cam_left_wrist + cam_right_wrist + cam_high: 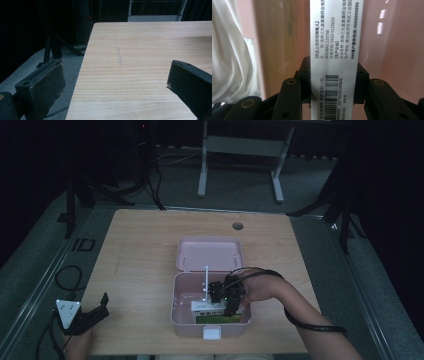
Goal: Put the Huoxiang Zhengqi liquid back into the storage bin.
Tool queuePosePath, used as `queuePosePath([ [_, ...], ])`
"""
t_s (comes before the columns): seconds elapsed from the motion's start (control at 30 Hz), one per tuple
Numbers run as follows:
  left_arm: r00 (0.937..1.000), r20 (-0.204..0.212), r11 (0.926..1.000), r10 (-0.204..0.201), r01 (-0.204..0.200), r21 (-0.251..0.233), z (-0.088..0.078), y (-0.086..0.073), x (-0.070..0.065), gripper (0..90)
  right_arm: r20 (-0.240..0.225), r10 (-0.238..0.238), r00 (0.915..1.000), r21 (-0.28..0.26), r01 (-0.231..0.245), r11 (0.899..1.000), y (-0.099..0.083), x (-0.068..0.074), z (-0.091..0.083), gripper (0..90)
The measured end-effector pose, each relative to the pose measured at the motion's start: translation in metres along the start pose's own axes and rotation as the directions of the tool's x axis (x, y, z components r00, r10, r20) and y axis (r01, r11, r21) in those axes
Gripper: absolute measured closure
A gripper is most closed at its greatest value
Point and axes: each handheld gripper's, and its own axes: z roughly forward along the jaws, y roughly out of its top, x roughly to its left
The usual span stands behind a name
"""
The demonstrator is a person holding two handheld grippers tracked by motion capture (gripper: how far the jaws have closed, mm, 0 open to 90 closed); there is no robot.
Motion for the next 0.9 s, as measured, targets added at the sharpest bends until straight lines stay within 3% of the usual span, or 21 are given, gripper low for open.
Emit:
queuePosePath([
  [0.1, 1.0000, 0.000, 1.0000, 0.000, 0.000, 0.000, 0.000, 0.000, 0.000, 1.7, 0.007, -0.003, 1.0000, 0.030, 0.003, 1.000, 0.002, -0.001, 0.009, 62.3],
  [0.4, 1.0000, 0.002, 1.0000, 0.002, -0.002, 0.000, 0.000, 0.000, 0.000, 1.7, -0.019, -0.005, 0.9998, 0.027, 0.006, 1.000, 0.002, -0.003, 0.028, 62.2],
  [0.73, 1.0000, 0.000, 1.0000, 0.002, -0.002, 0.000, 0.000, 0.000, 0.000, 1.7, -0.017, 0.008, 0.9998, -0.006, -0.008, 1.000, -0.005, 0.000, 0.036, 61.6],
  [0.9, 1.0000, 0.000, 1.0000, 0.001, -0.001, 0.000, 0.000, 0.000, 0.000, 1.6, 0.003, -0.022, 0.9998, 0.017, 0.022, 1.000, -0.004, 0.004, 0.035, 57.9],
])
